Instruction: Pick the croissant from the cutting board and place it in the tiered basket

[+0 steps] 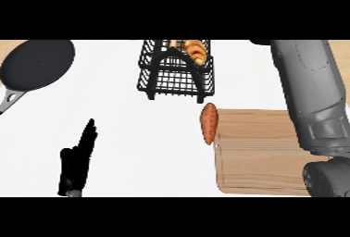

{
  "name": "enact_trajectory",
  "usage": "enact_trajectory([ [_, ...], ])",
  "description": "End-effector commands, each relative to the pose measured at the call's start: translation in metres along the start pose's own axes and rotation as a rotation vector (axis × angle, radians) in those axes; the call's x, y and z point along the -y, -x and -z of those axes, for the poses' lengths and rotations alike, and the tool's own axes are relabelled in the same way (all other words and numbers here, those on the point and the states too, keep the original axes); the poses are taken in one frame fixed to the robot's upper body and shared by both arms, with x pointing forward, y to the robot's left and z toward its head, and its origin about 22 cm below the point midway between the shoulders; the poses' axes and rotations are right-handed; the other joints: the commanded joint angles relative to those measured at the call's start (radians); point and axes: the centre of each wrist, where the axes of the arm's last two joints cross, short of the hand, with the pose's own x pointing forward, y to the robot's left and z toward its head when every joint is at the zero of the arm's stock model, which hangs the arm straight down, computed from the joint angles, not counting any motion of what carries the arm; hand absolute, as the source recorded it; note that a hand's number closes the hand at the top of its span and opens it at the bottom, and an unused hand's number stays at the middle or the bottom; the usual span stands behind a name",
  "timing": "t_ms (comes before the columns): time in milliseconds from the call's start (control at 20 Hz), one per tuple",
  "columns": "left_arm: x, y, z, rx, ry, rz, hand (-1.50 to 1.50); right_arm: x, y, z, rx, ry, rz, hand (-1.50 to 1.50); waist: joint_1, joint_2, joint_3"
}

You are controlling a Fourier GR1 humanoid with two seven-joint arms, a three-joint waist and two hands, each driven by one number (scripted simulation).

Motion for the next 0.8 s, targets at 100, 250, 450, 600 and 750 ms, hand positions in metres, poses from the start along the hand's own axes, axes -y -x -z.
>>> enact_trajectory([
  [100, -0.011, 0.005, 0.001, -0.013, -0.020, -0.009, 0.00, 0.102, 0.018, 0.024, -0.043, 0.120, 0.057, -1.50, -0.018, -0.008, -0.001],
  [250, -0.004, 0.019, -0.002, -0.030, -0.033, -0.011, 0.00, 0.167, 0.035, 0.026, -0.044, 0.112, 0.031, -1.50, -0.038, -0.011, -0.001],
  [450, -0.008, 0.021, -0.004, -0.031, -0.035, -0.016, 0.00, 0.232, 0.041, 0.009, -0.056, 0.098, 0.038, -1.50, -0.050, -0.016, -0.002],
  [600, -0.006, 0.015, -0.013, -0.040, -0.017, 0.001, 0.00, 0.290, 0.068, -0.006, -0.039, 0.069, 0.018, -1.50, -0.031, -0.010, 0.000],
  [750, -0.001, 0.015, -0.005, -0.025, -0.002, -0.011, 0.00, 0.328, 0.062, -0.015, -0.025, 0.029, 0.057, -1.50, -0.014, -0.004, -0.001],
])
